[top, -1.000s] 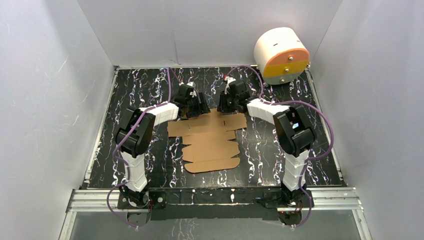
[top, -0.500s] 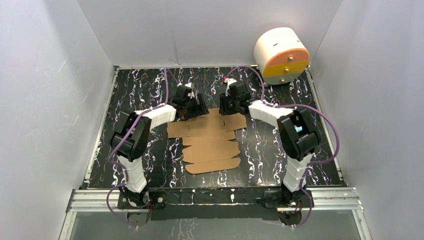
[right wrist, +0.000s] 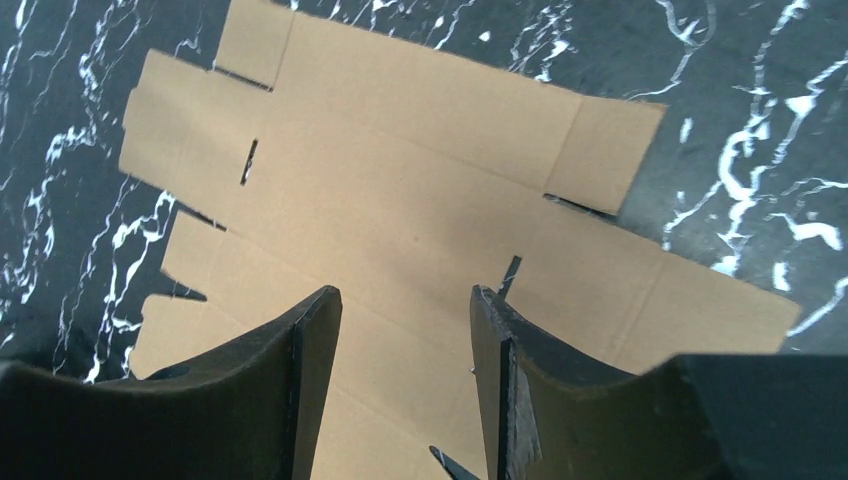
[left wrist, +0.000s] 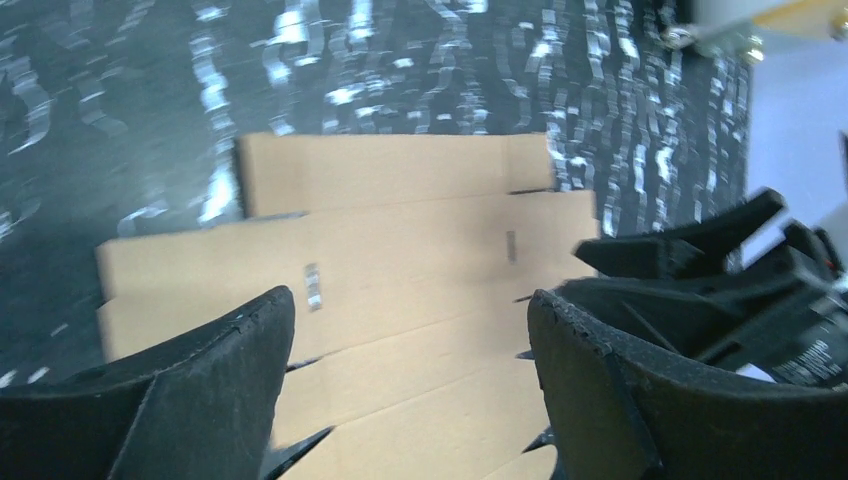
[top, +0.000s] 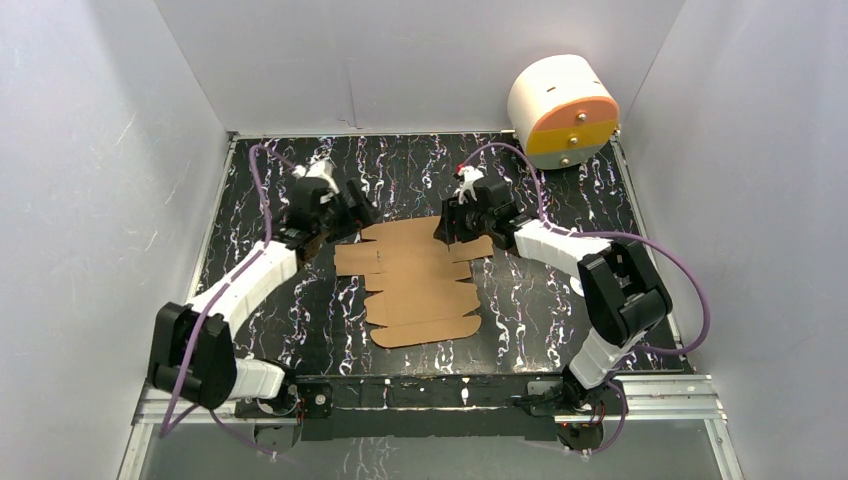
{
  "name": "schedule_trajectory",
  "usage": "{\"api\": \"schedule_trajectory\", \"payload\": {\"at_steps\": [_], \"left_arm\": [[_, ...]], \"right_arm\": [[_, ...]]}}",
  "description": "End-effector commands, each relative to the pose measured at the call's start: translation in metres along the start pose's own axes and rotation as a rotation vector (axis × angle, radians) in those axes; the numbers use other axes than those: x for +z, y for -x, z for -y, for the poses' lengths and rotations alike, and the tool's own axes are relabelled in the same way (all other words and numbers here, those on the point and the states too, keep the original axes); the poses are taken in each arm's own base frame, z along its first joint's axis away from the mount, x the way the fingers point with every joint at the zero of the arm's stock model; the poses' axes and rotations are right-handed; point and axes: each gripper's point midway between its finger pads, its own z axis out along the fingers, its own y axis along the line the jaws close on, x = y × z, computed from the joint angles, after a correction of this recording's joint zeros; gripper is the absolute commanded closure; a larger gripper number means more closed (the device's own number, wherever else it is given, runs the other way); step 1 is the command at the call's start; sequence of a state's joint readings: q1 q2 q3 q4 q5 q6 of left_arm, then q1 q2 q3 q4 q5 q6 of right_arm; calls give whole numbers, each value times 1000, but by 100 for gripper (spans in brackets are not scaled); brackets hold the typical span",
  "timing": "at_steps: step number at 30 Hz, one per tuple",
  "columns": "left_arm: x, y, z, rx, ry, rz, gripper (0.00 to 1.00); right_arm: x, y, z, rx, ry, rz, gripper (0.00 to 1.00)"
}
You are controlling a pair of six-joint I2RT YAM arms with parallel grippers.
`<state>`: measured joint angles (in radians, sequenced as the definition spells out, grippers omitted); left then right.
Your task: Fold the paper box
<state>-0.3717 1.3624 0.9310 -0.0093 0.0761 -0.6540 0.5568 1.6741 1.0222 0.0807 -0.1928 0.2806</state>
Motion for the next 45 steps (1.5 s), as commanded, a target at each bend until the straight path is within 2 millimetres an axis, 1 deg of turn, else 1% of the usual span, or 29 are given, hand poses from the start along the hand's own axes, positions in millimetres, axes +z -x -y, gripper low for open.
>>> {"api": "schedule_trajectory", "payload": {"at_steps": [1,5,9,12,15,18,22,26,28,30,32,36,39,41,42,45], "left_arm": [[-26,-14,-47,-130,85,-36,16],[-42,-26,-74,-212,132,-47,14],[-47,-42,-97,-251,192,-60,14],[-41,-50,-108,-275,218,-70,15],[-30,-54,-112,-285,223,-96,18],[-20,-55,-117,-281,234,-109,22],[-9,-58,-128,-275,270,-122,28],[-2,-62,-137,-284,288,-137,31],[1,-64,-137,-298,267,-151,33],[7,-62,-134,-305,232,-151,35],[11,-66,-132,-308,215,-179,38],[15,-73,-129,-294,187,-230,48],[12,-71,-128,-278,187,-229,55],[9,-64,-125,-264,180,-205,62],[5,-67,-125,-262,191,-219,67],[-1,-64,-126,-222,232,-204,76]], "right_arm": [[1,11,-31,3,161,67,38],[4,0,-39,23,230,68,31],[12,-15,-42,41,273,39,27],[16,-24,-40,59,278,24,27],[17,-28,-39,64,283,21,27],[19,-33,-37,63,281,19,26],[22,-39,-37,66,293,9,26],[23,-43,-37,70,302,6,26],[23,-45,-37,72,306,4,26],[23,-48,-36,73,306,0,26],[23,-51,-35,74,303,-2,26],[24,-55,-35,74,306,-3,27],[26,-59,-31,78,292,-7,27],[28,-60,-30,80,288,-14,27],[28,-60,-29,80,288,-15,28],[29,-62,-28,80,282,-13,28]]}}
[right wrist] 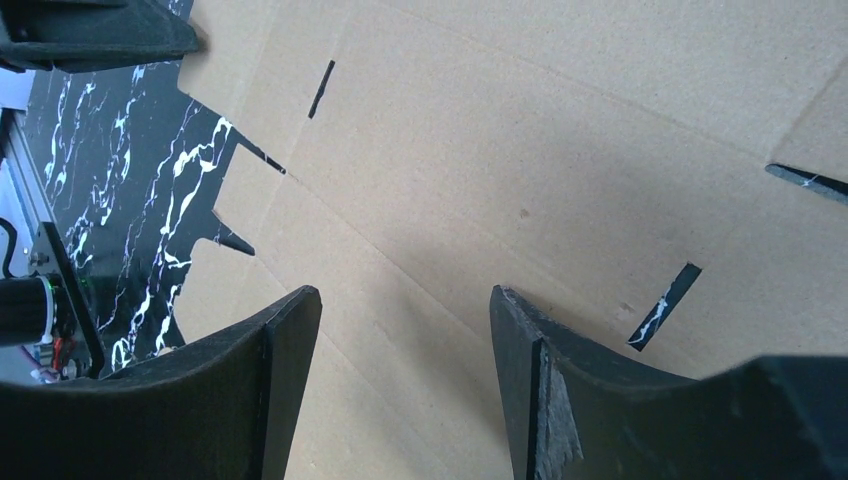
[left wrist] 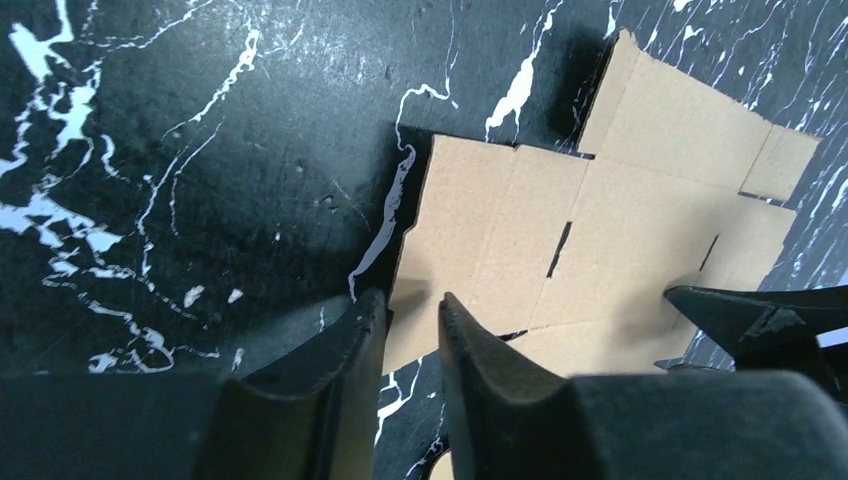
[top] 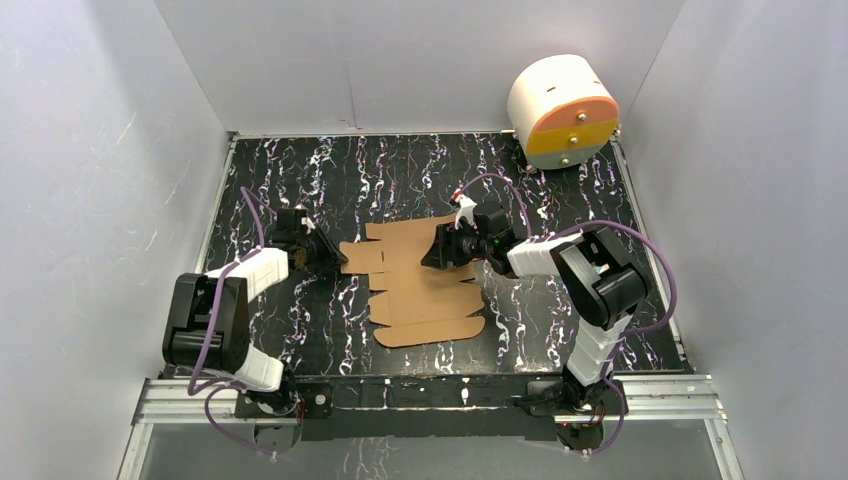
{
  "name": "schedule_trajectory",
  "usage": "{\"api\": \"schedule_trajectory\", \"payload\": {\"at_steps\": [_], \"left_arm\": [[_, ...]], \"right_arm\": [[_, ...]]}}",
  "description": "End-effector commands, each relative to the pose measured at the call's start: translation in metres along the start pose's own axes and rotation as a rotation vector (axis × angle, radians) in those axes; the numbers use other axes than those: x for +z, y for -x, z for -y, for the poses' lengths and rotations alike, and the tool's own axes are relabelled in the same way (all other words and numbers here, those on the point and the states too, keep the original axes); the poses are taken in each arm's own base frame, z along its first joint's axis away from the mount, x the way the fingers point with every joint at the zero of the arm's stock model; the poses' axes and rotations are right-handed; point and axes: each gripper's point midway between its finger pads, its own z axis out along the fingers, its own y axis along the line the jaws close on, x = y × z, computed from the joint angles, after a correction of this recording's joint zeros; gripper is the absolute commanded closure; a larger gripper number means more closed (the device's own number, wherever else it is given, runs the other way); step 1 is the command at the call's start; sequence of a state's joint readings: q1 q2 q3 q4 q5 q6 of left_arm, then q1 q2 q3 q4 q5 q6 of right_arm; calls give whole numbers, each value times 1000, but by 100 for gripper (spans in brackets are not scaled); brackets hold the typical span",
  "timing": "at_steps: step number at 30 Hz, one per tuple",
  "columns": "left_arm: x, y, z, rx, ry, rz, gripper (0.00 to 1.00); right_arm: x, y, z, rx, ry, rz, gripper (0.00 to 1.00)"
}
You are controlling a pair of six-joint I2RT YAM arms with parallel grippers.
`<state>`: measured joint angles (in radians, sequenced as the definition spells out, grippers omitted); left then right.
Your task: Fold the paper box
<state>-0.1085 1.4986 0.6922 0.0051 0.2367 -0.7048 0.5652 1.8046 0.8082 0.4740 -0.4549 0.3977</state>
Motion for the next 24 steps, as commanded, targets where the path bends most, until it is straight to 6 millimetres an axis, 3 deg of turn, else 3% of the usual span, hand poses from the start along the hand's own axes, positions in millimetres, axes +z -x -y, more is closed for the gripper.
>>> {"api": "schedule_trajectory", "payload": {"at_steps": [1,11,24], "left_arm": [[-18,8,11,73,19,39,79],[-17,9,18,285,265,101,91],[-15,8,44,489,429,169,96]], "right_arm": [[4,7,-2,-21,15,33,28],[5,6,1,-28,-7,33,29],[10,1,3,-15,-10,27,29]]}}
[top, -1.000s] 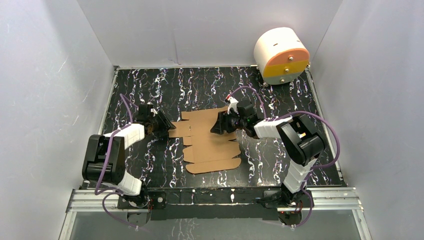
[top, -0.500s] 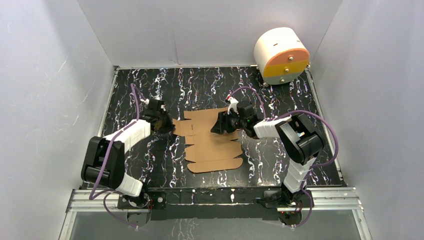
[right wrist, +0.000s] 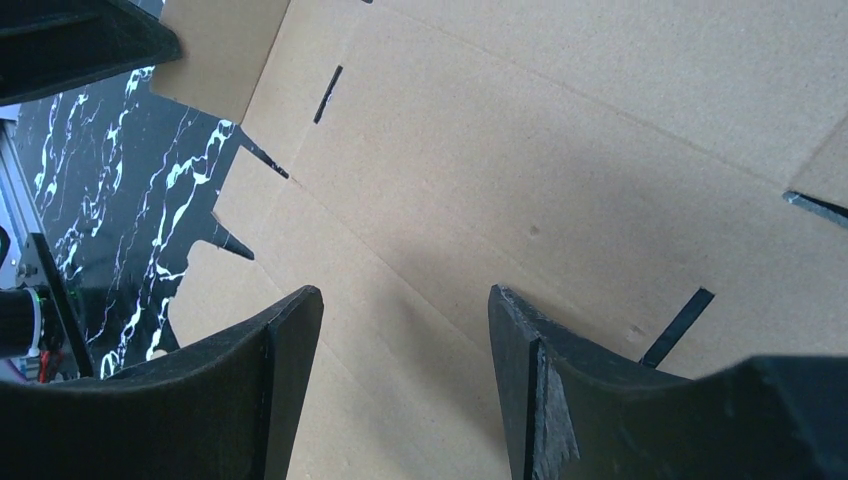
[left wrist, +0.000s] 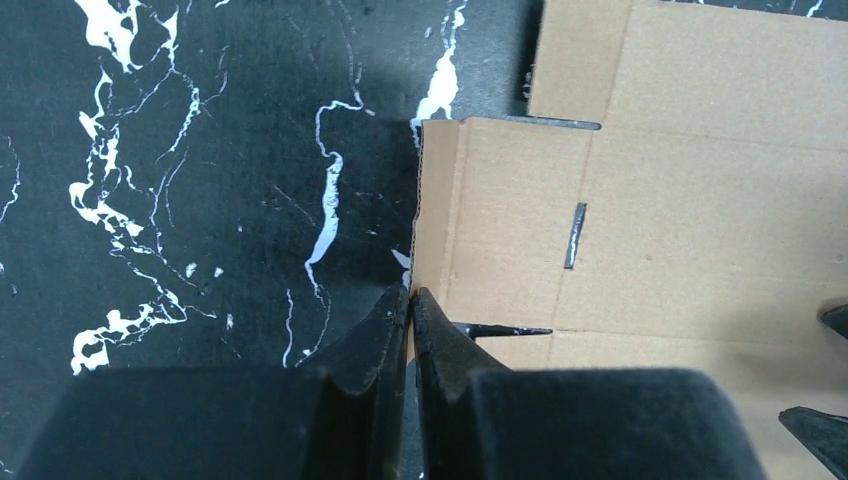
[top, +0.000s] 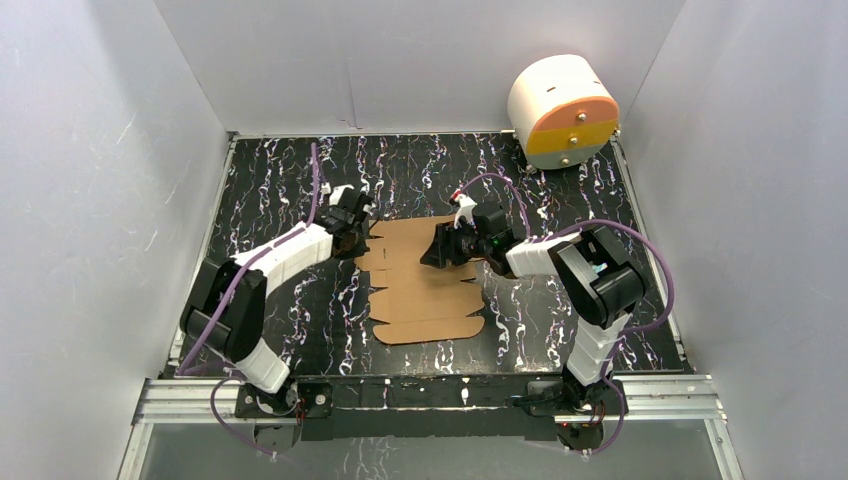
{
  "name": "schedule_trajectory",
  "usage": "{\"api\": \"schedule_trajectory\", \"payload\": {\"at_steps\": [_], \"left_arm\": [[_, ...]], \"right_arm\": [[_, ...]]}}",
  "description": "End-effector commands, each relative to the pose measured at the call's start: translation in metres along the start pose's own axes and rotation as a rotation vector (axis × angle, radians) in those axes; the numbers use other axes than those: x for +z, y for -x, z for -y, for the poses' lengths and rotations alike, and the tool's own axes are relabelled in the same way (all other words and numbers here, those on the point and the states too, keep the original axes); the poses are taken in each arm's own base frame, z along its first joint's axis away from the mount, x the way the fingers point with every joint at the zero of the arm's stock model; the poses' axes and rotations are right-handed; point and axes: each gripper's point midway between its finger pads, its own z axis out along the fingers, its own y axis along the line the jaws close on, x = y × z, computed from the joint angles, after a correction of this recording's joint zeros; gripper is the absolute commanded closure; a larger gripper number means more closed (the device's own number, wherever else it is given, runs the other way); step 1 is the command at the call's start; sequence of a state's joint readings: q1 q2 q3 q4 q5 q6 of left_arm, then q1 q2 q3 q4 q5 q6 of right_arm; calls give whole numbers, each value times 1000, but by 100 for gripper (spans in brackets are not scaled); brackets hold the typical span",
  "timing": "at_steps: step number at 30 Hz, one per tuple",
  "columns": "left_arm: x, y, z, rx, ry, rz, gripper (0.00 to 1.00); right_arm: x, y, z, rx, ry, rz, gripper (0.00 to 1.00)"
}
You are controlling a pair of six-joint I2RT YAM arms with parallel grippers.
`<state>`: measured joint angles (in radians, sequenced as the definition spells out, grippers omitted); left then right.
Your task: Fold the paper box
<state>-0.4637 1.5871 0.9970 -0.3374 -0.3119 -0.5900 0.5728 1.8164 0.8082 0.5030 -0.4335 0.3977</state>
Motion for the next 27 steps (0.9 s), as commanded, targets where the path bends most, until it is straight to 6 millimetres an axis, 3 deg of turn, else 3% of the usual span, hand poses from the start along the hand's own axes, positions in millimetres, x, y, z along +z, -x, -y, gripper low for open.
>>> {"api": "schedule_trajectory", "payload": {"at_steps": [1,8,16,27], "left_arm": [[-8,10,3,84,94,47,96],[-15,12,26,175,129,74,99],[-24,18,39,215,154,104,100],[-19,16,57,264,166,106,100]], "right_arm": [[7,-2,1,-1,0,7,29],[9,-4,1,0,-3,5,30],[10,-4,2,4,-6,8,30],[11,-5,1,11,-1,7,30]]}}
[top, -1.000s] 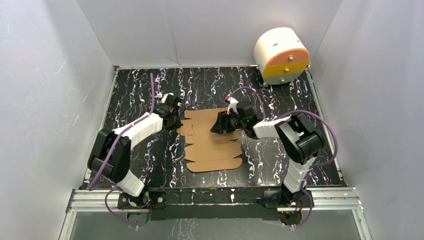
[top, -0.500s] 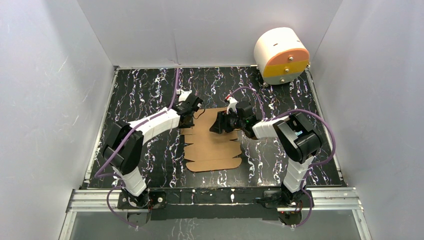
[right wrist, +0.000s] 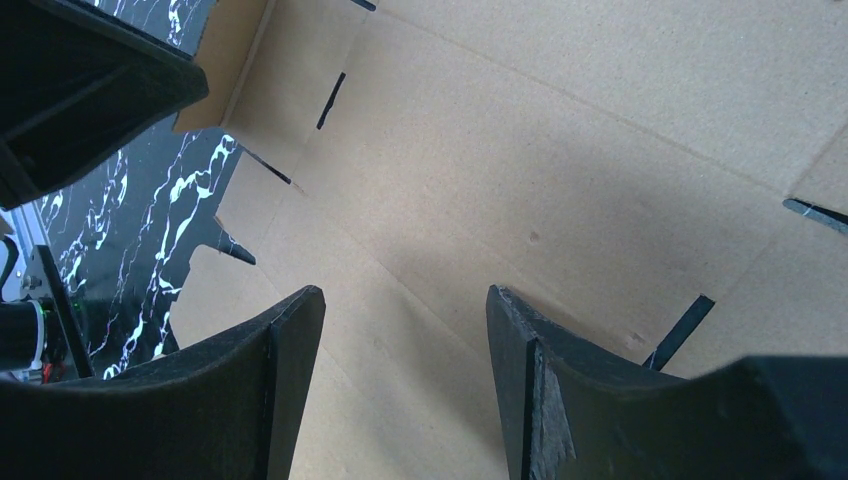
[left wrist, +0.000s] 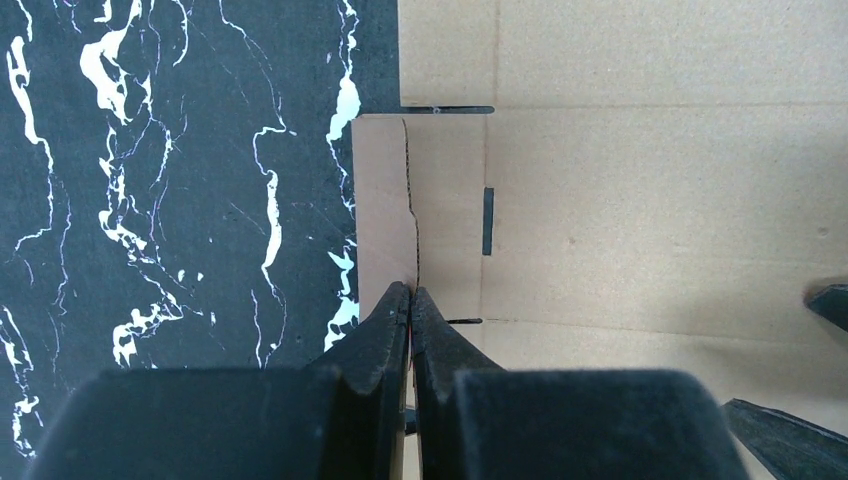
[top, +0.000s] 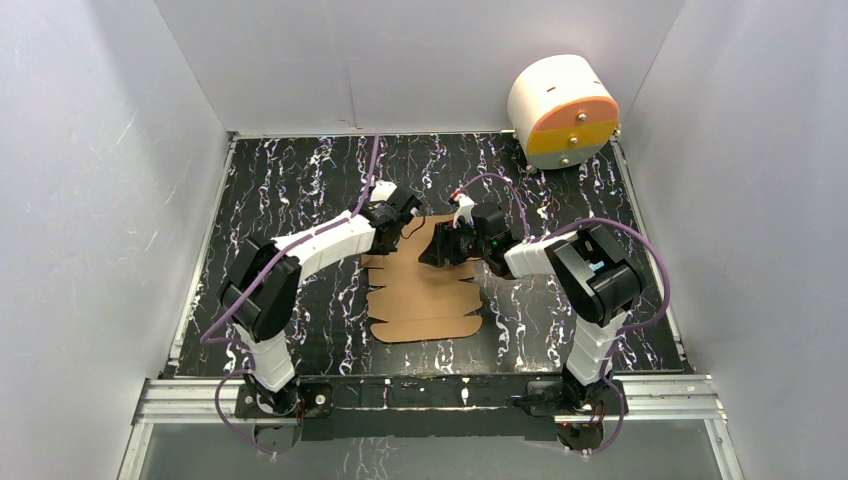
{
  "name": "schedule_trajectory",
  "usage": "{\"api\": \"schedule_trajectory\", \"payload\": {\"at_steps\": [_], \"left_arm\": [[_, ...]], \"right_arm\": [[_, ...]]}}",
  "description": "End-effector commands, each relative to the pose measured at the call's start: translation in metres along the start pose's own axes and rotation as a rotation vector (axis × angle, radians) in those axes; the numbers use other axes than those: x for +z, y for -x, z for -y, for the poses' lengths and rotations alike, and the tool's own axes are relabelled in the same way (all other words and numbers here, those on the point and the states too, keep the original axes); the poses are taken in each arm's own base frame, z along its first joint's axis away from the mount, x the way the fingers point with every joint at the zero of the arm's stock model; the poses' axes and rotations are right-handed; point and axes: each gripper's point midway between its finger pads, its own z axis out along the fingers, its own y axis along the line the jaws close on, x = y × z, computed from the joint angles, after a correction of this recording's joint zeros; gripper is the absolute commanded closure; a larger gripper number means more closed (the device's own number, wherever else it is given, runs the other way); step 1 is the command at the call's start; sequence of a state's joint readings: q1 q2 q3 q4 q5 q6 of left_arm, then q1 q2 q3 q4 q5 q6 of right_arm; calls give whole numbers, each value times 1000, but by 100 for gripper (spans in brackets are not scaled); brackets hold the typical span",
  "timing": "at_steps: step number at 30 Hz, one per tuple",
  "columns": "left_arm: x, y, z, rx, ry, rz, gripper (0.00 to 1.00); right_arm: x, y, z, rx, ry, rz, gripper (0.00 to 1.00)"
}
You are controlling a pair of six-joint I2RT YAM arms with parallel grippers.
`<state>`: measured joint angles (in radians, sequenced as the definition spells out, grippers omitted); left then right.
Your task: Fold the paper box
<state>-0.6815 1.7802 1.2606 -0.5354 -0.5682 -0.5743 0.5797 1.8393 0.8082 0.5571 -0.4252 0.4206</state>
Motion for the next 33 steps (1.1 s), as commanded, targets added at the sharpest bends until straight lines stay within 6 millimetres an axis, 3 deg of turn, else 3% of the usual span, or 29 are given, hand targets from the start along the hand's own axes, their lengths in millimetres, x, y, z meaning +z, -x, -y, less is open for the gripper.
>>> {"api": "schedule_trajectory", "payload": {"at_steps": [1,21,28,33], "left_arm": [[-8,13,5,18,24,43,100],[-28,19,58,118,4,83,95],[-28,21,61,131,25,88,92],[-43,26,44,80,34,135,84]], "right_arm": [[4,-8,1,5,-8,-15,30],[-2,-3,4,20,-41,43,29],[-1,-6,6,32,-41,45,29],[-1,-5,4,27,-35,46,29]]}}
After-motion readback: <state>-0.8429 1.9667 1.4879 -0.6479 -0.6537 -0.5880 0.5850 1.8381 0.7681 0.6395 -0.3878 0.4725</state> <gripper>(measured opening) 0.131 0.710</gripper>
